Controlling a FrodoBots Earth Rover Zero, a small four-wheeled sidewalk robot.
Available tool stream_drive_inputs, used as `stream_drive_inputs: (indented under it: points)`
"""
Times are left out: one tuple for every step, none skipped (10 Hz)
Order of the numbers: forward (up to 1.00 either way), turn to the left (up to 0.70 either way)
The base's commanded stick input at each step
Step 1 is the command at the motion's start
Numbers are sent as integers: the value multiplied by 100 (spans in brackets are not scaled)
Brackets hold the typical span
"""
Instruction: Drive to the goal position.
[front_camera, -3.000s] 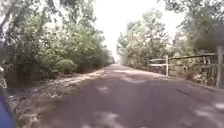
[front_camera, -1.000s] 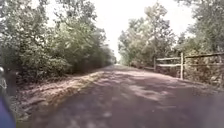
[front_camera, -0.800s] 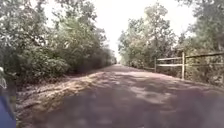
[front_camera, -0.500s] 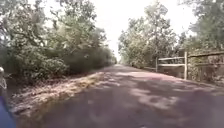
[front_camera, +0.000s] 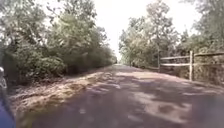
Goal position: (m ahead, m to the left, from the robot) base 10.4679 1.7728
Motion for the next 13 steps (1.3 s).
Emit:
stream_drive_inputs:
  points:
    - [70, 0]
    - [70, 0]
    - [70, 0]
    - [70, 0]
    - [70, 0]
    - [70, 0]
    - [70, 0]
    - [70, 0]
    - [70, 0]
    - [70, 0]
    - [70, -11]
    - [70, -26]
    - [70, -19]
